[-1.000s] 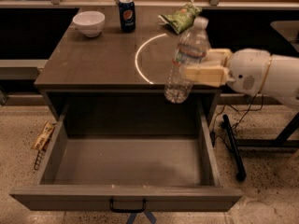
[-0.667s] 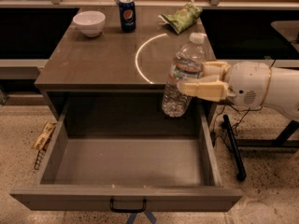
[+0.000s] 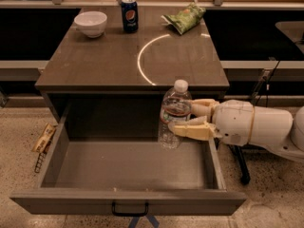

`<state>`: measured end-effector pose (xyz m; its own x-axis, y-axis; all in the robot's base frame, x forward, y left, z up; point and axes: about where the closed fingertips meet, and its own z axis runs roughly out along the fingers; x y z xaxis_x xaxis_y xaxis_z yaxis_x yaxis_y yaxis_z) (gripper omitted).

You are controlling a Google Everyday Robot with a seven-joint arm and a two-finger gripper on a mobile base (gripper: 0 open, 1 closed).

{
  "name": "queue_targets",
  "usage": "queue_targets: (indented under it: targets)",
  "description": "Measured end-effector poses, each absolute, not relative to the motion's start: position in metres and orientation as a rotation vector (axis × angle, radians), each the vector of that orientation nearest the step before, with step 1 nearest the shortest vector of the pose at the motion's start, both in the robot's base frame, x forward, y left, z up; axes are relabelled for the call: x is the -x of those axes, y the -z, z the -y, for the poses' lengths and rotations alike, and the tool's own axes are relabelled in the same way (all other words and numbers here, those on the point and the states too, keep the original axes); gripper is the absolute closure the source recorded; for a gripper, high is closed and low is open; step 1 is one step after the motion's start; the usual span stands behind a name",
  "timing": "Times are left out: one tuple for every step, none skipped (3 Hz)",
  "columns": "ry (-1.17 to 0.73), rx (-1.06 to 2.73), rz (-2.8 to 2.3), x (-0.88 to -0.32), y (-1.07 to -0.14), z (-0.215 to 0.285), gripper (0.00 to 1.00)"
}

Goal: Place water bottle into top drawer

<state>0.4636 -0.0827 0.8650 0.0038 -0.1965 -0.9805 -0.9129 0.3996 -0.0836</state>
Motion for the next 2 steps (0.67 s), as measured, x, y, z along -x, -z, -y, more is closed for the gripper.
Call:
queue_targets:
  targets:
    - [-0.773,1.051,-1.483,-0.463,-0.862,0.080,1.00]
    - [-0.768,1.096,-1.468,-0.469,-0.824,0.066,1.00]
